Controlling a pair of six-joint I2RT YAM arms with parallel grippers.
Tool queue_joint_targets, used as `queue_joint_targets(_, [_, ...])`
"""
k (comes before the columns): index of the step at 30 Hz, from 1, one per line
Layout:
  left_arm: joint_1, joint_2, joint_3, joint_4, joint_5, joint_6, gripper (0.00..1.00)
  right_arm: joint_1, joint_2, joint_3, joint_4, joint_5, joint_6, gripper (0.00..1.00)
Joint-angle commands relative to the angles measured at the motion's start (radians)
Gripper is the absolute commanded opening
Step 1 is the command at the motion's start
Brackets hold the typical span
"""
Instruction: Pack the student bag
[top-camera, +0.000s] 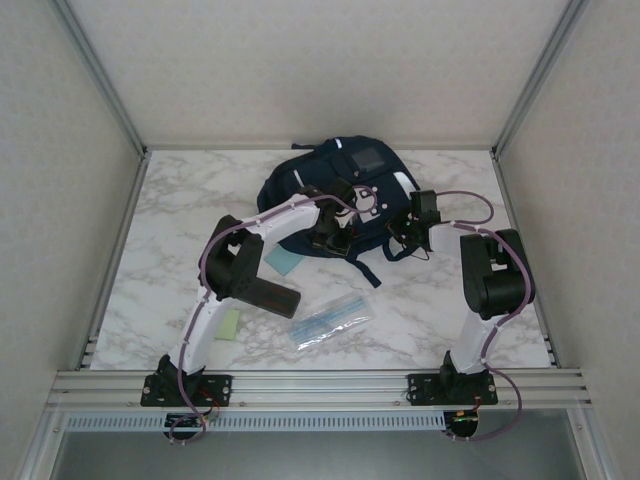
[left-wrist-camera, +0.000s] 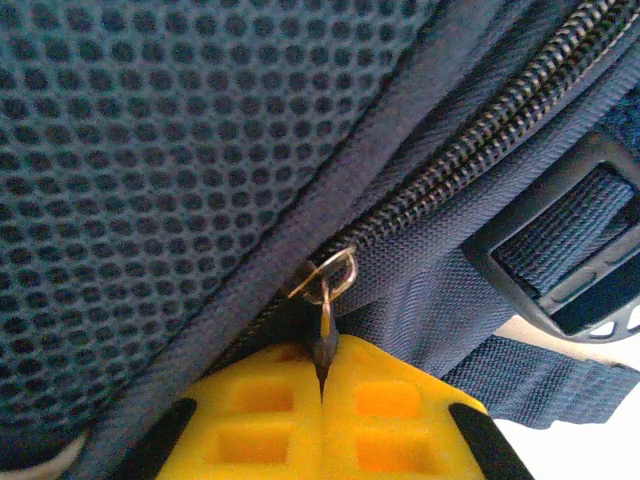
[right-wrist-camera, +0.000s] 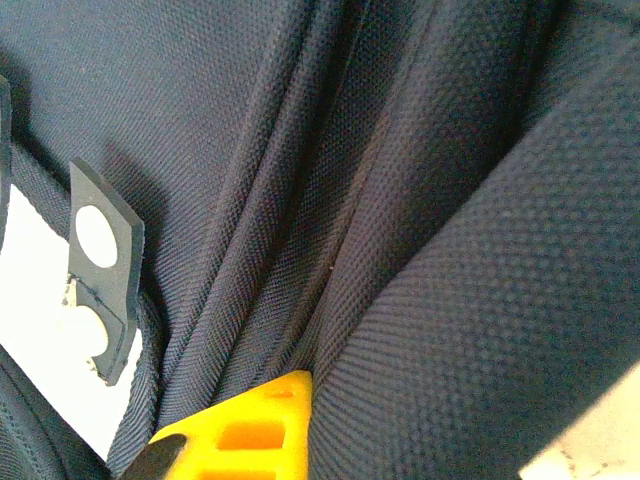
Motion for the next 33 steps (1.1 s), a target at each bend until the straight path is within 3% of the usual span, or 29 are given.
queue_joint_targets(1, [0.005, 0.016, 0.021, 0.042, -0.076, 0.031, 0.00, -0.006, -0.007, -0.031, -0.096, 0.000, -0.032, 0.00])
queue_joint_targets(8, [0.071, -0.099, -0.142, -0.147, -0.135, 0.145, 0.00, -0.044, -0.024, -0.017, -0.161, 0.050, -0.066, 0.00])
queue_joint_targets(17, [0.161, -0.185, -0.120, -0.260, -0.175, 0.067, 0.00, -0.088, -0.031, 0.031, -0.229, 0.102, -0.113, 0.00])
queue_joint_targets(24, [0.103, -0.182, 0.077, -0.374, -0.127, 0.057, 0.00, -0.095, -0.033, 0.080, -0.229, 0.067, -0.126, 0.00])
queue_joint_targets(33, [0.045, -0.138, 0.037, -0.237, -0.003, 0.051, 0.01, -0.094, -0.076, 0.050, -0.212, 0.021, -0.136, 0.00])
